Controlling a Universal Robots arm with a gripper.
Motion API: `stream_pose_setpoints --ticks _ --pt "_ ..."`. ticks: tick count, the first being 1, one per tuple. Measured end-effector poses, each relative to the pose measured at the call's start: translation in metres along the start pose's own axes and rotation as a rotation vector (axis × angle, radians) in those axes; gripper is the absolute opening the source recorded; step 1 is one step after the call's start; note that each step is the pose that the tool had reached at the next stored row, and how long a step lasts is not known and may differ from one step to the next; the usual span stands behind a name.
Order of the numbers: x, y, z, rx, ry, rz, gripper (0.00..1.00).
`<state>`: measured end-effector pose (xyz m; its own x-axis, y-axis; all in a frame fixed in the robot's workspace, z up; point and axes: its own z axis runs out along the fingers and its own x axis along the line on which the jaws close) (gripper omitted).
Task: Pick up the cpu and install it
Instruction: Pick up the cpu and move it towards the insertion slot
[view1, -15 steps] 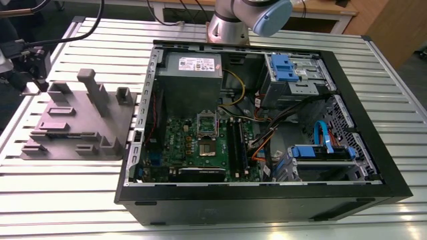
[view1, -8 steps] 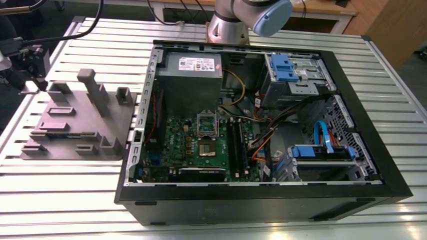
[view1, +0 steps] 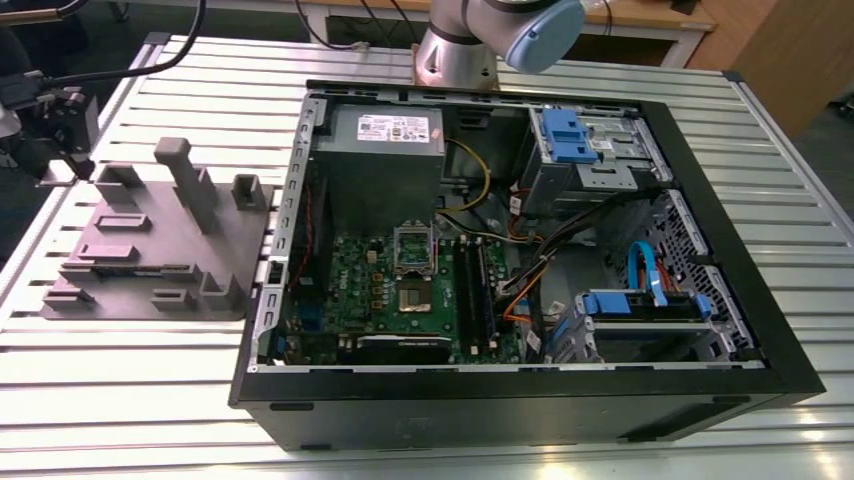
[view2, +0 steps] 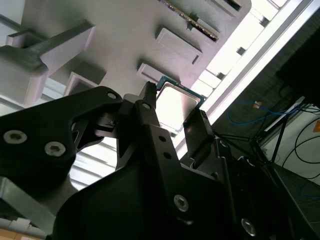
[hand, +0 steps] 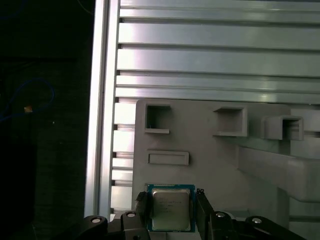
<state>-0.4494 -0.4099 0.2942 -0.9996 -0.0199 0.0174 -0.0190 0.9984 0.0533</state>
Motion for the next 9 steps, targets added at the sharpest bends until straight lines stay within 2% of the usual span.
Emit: stream_pose_setpoints --ticks 9 --pt "0.0001 0.0001 -0.0026 -0.0001 -0.0002 0.0 0.47"
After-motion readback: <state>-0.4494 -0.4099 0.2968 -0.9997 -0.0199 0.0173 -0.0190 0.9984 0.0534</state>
